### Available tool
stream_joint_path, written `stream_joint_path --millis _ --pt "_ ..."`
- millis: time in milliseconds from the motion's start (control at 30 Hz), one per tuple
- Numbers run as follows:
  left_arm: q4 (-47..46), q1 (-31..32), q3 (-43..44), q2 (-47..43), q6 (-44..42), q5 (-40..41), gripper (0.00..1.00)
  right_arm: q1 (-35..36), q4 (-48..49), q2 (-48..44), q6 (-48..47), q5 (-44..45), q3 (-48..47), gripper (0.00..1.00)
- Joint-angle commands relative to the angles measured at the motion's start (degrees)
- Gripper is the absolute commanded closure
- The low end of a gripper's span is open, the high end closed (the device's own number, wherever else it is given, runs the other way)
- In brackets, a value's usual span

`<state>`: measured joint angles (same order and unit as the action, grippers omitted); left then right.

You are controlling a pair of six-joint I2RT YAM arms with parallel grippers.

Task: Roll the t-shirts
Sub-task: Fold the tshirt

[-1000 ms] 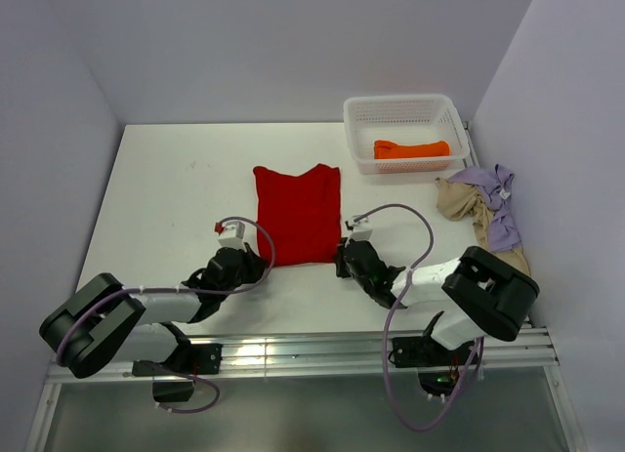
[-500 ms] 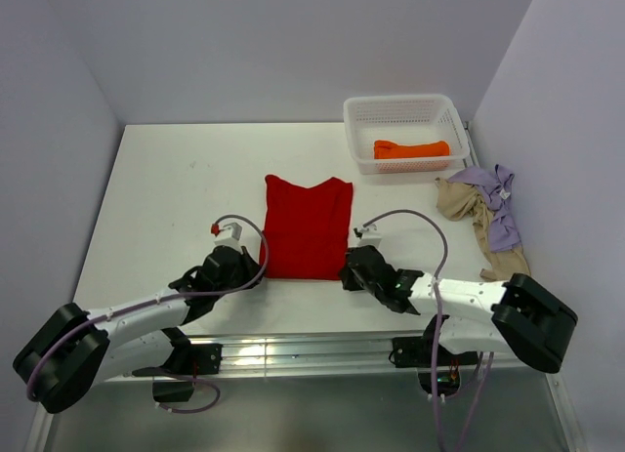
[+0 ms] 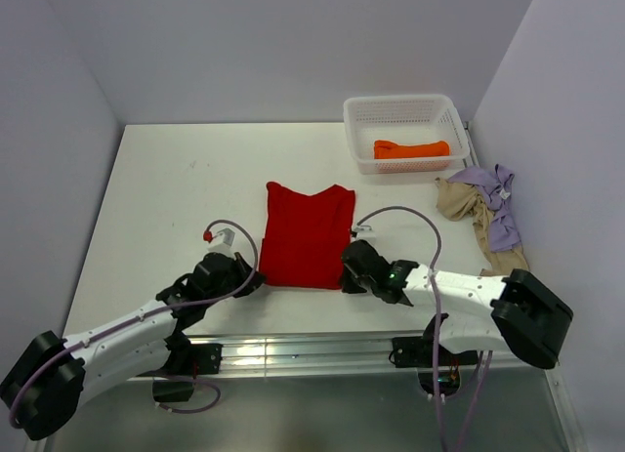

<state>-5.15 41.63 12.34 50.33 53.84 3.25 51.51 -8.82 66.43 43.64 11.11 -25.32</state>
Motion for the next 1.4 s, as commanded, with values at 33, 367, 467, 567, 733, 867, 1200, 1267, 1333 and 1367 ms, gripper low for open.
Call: stream_joint_path --millis 33,367,467,567,733,867,1200,1267,1333,1367 --pt "0.3 1.3 -2.1 -2.1 2.6 1.6 1.00 0.1 -1.0 6.8 -1.2 1.7 -6.7 1.00" --pt "0.8 2.5 -0.7 3.5 3.2 6.2 1.00 -2.1 -0.9 19.6 -3.8 2.0 -15.6 1.00" --pt "3.6 2.5 -0.1 1.8 3.0 6.5 1.00 -2.1 -2.1 17.9 -4.1 1.0 -15.1 1.00" --pt "6.8 2.5 -0.2 -2.7 3.0 6.2 1.00 -1.9 -3.5 13.5 -4.5 -0.6 -12.3 1.00" --pt "12.2 2.5 2.9 -4.2 3.1 4.2 1.00 -1.9 -5.6 6.1 -5.1 -4.1 -6.6 1.00" --pt "14.0 2.5 4.8 -3.5 3.1 2.2 1.00 -1.9 -6.8 2.5 -6.0 -7.2 -5.5 1.00" --pt "21.0 2.4 11.3 -1.8 2.1 1.8 1.00 -2.7 -15.6 -0.9 -7.8 -9.2 -10.7 1.00" --pt "22.2 2.1 12.8 -1.0 1.4 1.7 1.00 -3.2 -17.1 -0.6 -8.2 -9.1 -11.9 1.00" --pt "22.5 0.7 13.7 -0.1 0.7 0.4 1.00 -3.5 -18.9 -0.3 -9.1 -9.7 -13.3 1.00" --pt "22.2 0.2 13.9 0.0 0.0 -0.3 1.00 -4.0 -19.4 -0.3 -9.4 -10.1 -13.6 1.00"
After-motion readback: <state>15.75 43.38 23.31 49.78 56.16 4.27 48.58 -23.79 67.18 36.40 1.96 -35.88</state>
